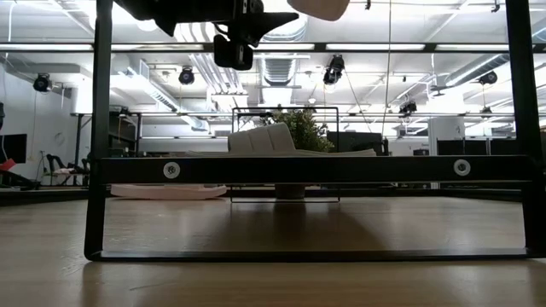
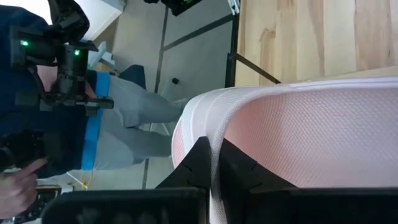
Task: Pick and place slides into the shelf
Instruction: Put the bottom pink slide on the shelf
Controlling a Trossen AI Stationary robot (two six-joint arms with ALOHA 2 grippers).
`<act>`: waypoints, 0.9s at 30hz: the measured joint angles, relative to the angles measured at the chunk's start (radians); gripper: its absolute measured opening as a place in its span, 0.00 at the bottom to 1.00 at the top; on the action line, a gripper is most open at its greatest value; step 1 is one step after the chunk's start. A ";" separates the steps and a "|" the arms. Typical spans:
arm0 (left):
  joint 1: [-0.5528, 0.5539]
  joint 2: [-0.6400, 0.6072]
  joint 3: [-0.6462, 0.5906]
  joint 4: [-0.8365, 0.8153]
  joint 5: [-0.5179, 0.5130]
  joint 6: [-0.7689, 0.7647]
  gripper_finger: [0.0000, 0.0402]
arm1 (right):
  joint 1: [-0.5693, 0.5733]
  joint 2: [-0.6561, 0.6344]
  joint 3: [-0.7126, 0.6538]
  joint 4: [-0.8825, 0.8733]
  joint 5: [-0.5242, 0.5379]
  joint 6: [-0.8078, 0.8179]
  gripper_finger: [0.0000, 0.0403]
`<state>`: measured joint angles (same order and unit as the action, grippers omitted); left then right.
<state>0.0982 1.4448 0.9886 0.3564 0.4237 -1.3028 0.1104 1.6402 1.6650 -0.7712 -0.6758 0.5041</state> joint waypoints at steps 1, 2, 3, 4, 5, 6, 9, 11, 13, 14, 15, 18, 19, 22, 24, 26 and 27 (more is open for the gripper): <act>0.000 0.000 0.000 0.000 -0.005 -0.001 0.61 | 0.000 0.000 0.000 0.000 0.000 0.000 0.02; 0.000 0.000 0.000 0.000 -0.007 -0.001 0.61 | 0.000 0.000 0.000 0.002 -0.001 0.000 0.02; 0.000 0.000 0.000 0.000 -0.007 -0.001 0.61 | 0.000 0.000 0.000 0.003 -0.001 -0.001 0.02; 0.000 0.001 0.000 0.001 -0.007 -0.001 0.61 | 0.000 0.000 0.000 0.005 -0.001 -0.004 0.02; 0.000 0.003 0.000 0.002 -0.007 -0.001 0.61 | 0.000 0.000 0.000 0.006 -0.001 -0.004 0.02; 0.000 0.004 0.000 0.000 -0.007 -0.001 0.61 | 0.000 0.000 0.000 0.010 -0.001 -0.004 0.02; 0.000 0.004 0.000 0.000 -0.007 -0.005 0.61 | 0.000 0.000 0.000 0.048 -0.004 -0.006 0.02; -0.001 0.004 0.000 0.002 -0.006 -0.010 0.61 | 0.000 0.000 0.000 0.063 -0.005 -0.004 0.02; -0.001 0.004 0.000 0.001 -0.006 -0.019 0.61 | -0.002 0.000 0.000 0.063 -0.005 -0.004 0.02; -0.001 0.004 0.000 0.001 -0.006 -0.020 0.61 | -0.003 0.000 0.000 0.064 -0.005 -0.003 0.02; -0.001 0.004 0.000 0.001 -0.006 -0.020 0.61 | -0.005 0.000 0.000 0.064 -0.006 -0.003 0.02; 0.000 0.004 0.000 0.001 -0.006 -0.021 0.61 | -0.006 0.000 0.000 0.065 -0.008 -0.001 0.02; 0.000 0.004 0.000 0.001 -0.005 -0.021 0.61 | -0.006 0.000 0.000 0.064 -0.008 -0.001 0.02; 0.000 0.004 0.000 0.002 -0.005 -0.021 0.61 | -0.006 0.000 0.000 0.066 -0.008 0.000 0.02; 0.000 0.004 0.000 0.002 -0.005 -0.021 0.61 | -0.006 0.000 0.000 0.066 -0.008 0.000 0.02; 0.000 0.004 0.000 0.002 -0.005 -0.021 0.59 | -0.006 0.000 0.000 0.067 -0.008 0.000 0.02; 0.000 0.004 0.000 0.003 -0.005 -0.021 0.58 | -0.006 0.000 0.000 0.068 -0.008 0.000 0.02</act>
<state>0.0978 1.4490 0.9886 0.3592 0.4191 -1.3239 0.1040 1.6399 1.6646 -0.7034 -0.6834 0.5045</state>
